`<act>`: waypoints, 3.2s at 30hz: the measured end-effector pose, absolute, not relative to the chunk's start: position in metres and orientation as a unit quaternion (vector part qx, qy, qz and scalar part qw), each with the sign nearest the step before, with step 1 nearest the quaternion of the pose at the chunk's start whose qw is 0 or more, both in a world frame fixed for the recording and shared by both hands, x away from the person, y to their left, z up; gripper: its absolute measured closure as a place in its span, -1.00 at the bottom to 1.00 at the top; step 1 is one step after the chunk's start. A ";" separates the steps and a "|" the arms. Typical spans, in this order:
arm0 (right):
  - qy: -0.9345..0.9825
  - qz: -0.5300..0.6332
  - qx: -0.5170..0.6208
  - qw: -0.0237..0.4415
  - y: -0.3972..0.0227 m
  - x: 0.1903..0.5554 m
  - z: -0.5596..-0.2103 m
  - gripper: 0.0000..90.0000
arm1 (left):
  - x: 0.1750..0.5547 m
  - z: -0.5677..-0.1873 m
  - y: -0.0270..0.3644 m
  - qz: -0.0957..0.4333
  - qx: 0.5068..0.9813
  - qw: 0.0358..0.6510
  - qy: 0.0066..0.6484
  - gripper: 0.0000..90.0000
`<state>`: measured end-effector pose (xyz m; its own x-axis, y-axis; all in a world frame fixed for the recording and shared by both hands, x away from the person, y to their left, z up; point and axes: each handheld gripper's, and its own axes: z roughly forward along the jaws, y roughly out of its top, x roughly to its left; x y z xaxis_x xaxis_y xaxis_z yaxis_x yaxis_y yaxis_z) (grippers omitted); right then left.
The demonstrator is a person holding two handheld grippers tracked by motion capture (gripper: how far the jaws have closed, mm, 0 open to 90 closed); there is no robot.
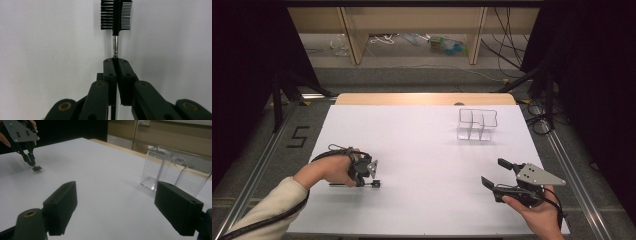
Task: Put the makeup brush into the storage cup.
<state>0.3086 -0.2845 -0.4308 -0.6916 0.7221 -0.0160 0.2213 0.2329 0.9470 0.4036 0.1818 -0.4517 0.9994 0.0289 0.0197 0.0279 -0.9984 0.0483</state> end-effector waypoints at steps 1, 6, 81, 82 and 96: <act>0.749 0.534 0.315 0.235 -0.285 0.309 -0.431 -0.57 | 0.404 -0.449 0.182 0.015 0.999 0.027 0.011 0.91; 0.750 0.533 0.317 0.232 -0.285 0.309 -0.431 -0.57 | 0.404 -0.445 0.182 0.017 0.999 0.035 0.016 0.91; 0.749 0.534 0.316 0.232 -0.285 0.309 -0.431 -0.56 | 0.374 -0.416 0.196 0.151 0.847 0.478 0.175 0.91; 0.749 0.534 0.316 0.232 -0.284 0.309 -0.431 -0.56 | 0.373 -0.416 0.195 0.156 0.845 0.480 0.175 0.92; 0.745 0.539 0.306 0.247 -0.285 0.310 -0.431 -0.56 | 0.359 -0.420 0.185 0.177 0.770 0.572 0.220 0.91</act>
